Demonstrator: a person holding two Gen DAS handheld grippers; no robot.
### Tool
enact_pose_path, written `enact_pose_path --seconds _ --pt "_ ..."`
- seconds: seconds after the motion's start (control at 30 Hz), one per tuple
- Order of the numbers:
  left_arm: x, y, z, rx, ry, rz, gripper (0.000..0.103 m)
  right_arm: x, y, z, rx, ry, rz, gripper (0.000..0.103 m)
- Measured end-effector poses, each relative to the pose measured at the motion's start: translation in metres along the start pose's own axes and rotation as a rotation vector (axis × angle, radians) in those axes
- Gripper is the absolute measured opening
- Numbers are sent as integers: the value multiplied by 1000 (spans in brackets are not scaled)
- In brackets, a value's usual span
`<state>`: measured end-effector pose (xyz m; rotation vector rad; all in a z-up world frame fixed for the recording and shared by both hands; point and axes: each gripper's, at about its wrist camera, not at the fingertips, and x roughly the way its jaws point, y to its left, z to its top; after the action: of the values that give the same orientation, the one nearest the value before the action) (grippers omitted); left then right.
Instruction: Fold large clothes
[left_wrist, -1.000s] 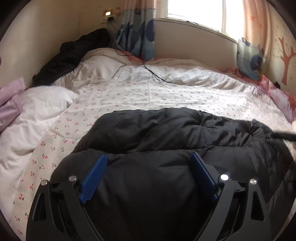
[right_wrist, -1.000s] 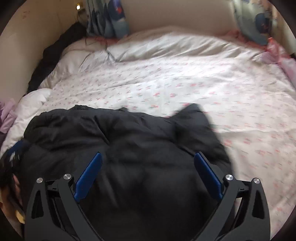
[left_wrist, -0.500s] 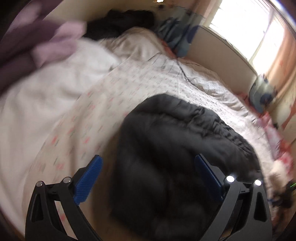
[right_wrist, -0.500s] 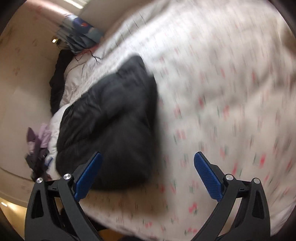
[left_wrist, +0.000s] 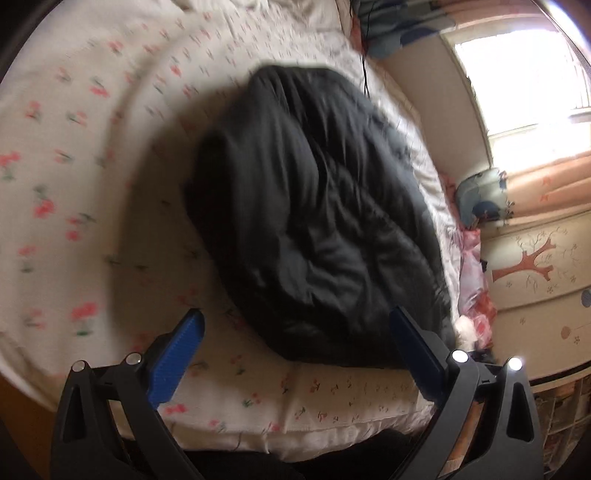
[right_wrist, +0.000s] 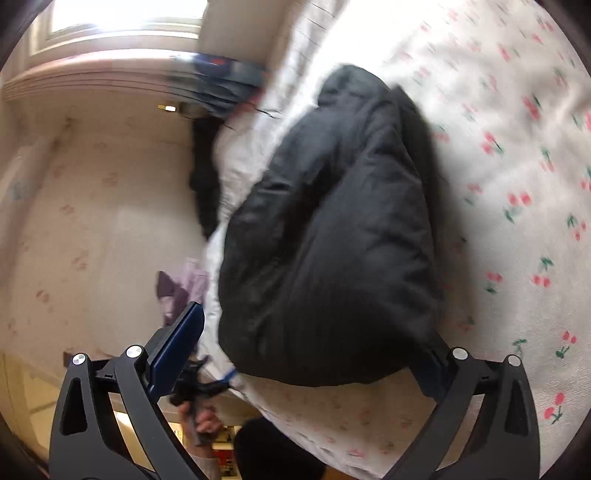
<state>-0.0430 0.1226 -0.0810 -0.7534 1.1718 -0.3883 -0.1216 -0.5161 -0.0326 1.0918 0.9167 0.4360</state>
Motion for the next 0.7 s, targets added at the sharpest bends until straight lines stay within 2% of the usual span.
enact_pose_path --seconds 0.1,0.13,0.2,0.23,0.3,0.37,0.43,0.47,0.5,0.53,0.57,0.6,0.63,0.7 --pt "22 -3 1 -32 26 -35 95 6 -18 -7 47 47 -96 97" --pt "24 -8 1 -40 13 -76 95 9 -26 -9 67 52 -108 97" --pt "16 -20 -1 -19 -56 -163 96 9 -32 -10 73 33 -82 97" --pt "13 -23 -1 -6 -80 -174 96 9 -31 -11 63 21 -60 97" --pt "21 -16 2 -24 -60 -138 96 13 -32 -5 50 20 -39 97" --pt "37 5 5 -114 -11 -67 96 21 -33 -1 51 26 -51 97" --pt "39 13 6 -143 -23 -98 96 21 -32 2 38 5 -36 95" --pt "37 9 7 -127 -44 -100 96 25 -29 6 16 -8 -23 91" --pt "36 4 8 -110 -58 -108 95 25 -29 10 5 -18 -33 69" --pt "37 1 10 -103 -62 -111 95 27 -29 15 1 -28 -63 35" --pt "39 -4 12 -92 -64 -102 85 28 -30 17 2 -34 -66 31" --pt "43 -9 14 -83 -47 -83 57 30 -27 18 -6 -42 -57 24" --pt "48 -10 16 -89 -26 -91 50 30 -21 18 -25 -50 -62 21" --pt "41 -14 19 -124 -16 -129 26 23 -3 15 -72 -75 -61 19"
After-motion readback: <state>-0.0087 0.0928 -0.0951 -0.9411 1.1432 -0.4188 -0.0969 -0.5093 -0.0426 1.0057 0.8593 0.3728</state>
